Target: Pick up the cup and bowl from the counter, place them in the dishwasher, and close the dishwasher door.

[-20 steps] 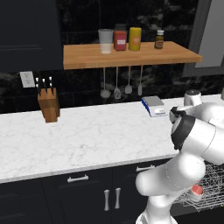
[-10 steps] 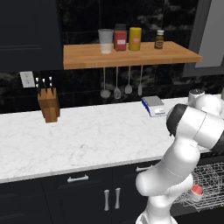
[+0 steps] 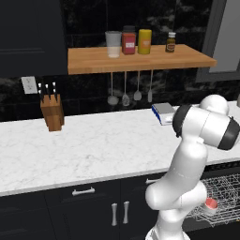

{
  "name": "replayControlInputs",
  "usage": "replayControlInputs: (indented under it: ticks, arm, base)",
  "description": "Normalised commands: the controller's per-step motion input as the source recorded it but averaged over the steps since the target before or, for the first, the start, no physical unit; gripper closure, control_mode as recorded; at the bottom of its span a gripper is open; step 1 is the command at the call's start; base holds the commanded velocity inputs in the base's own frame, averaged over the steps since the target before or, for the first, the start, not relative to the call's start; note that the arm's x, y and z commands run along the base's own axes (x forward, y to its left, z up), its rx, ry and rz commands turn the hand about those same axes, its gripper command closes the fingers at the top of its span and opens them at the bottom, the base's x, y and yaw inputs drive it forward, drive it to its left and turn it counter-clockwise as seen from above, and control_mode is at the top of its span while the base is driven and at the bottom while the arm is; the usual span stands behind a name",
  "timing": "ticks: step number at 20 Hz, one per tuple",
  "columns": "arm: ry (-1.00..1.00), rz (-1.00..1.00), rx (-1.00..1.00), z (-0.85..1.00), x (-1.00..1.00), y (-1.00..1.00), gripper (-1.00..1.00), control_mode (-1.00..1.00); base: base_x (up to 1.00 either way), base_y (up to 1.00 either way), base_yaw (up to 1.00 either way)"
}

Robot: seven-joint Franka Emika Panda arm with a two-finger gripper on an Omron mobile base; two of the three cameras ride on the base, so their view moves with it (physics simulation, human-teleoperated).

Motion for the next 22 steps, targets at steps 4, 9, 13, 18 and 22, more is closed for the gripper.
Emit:
replayControlInputs:
  ticks: [4,9,13,18,22]
  arm:
    - [0.0,0.07,0.0,-0.15,0.22,-0.21,-1.0,-1.0]
    - [0.0,0.08,0.0,-0.12,0.19,-0.31,-1.0,-1.0]
    - [0.0,0.07,0.0,-0.15,0.2,-0.2,-1.0,-1.0]
    - [0.0,0.08,0.0,-0.15,0.18,-0.24,-1.0,-1.0]
    - [0.0,0.08,0.0,-0.13,0.19,-0.25,-1.0,-1.0]
  base:
    - [0.0,0.0,0.0]
    - [0.0,0.0,0.0]
    - [0.0,0.0,0.0]
    - [0.0,0.0,0.0]
    - [0.0,0.0,0.0]
